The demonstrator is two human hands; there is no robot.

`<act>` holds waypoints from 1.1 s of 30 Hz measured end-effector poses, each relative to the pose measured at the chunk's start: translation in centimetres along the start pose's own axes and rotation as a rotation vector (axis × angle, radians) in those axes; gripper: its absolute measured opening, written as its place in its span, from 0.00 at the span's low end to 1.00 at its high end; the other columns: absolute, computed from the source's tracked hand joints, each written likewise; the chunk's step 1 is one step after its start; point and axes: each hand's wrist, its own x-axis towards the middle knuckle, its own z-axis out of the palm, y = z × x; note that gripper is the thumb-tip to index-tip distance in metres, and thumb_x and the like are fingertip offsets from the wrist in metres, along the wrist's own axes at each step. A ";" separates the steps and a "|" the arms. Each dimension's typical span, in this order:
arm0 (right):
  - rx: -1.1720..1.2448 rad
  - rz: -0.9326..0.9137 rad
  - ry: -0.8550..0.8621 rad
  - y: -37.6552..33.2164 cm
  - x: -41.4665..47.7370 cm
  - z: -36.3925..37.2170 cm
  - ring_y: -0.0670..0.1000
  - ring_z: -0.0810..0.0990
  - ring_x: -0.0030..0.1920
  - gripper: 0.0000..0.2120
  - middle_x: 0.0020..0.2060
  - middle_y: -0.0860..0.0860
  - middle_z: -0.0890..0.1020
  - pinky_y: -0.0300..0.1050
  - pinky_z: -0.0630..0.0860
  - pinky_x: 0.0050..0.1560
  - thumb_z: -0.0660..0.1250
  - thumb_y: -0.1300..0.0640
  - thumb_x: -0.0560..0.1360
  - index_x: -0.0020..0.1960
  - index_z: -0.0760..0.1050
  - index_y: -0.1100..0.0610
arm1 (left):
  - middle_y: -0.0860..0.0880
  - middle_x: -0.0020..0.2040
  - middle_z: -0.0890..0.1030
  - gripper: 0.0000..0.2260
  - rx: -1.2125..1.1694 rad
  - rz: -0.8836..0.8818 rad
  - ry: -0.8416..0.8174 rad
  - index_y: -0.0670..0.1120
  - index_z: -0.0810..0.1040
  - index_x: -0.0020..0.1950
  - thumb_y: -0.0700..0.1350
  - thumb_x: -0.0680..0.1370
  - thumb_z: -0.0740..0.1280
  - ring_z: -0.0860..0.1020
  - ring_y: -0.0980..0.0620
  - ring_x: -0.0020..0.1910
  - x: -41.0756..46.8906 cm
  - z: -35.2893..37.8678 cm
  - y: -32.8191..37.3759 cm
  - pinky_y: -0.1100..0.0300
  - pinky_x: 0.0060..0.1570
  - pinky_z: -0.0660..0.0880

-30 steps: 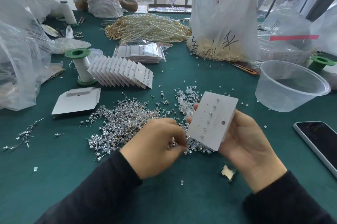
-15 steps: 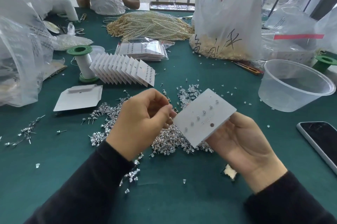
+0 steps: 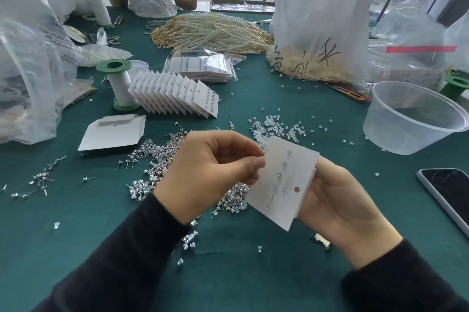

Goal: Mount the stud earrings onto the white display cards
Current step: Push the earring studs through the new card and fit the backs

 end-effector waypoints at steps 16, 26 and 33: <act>0.003 -0.050 -0.052 0.9 0.1 -0.1 0.54 0.83 0.40 0.07 0.41 0.56 0.83 0.60 0.76 0.52 0.66 0.63 0.67 0.42 0.80 0.55 | 0.47 0.34 0.83 0.02 0.170 0.058 0.005 0.41 0.81 0.39 0.35 0.70 0.70 0.80 0.54 0.32 0.0 0.6 -0.1 0.61 0.38 0.80; -0.575 -0.483 0.152 2.0 0.5 0.4 0.47 0.81 0.42 0.06 0.40 0.49 0.83 0.46 0.79 0.47 0.68 0.60 0.69 0.44 0.80 0.51 | 0.48 0.28 0.81 0.10 0.180 -0.030 0.053 0.43 0.83 0.37 0.49 0.71 0.69 0.77 0.54 0.27 0.3 0.5 -0.7 0.62 0.30 0.75; -1.096 -0.798 0.216 2.6 0.8 0.3 0.47 0.79 0.52 0.12 0.49 0.48 0.81 0.39 0.74 0.54 0.69 0.62 0.70 0.53 0.76 0.58 | 0.43 0.32 0.83 0.10 -0.143 -0.279 -0.006 0.38 0.82 0.35 0.45 0.67 0.69 0.81 0.51 0.30 0.4 0.1 -0.9 0.63 0.31 0.78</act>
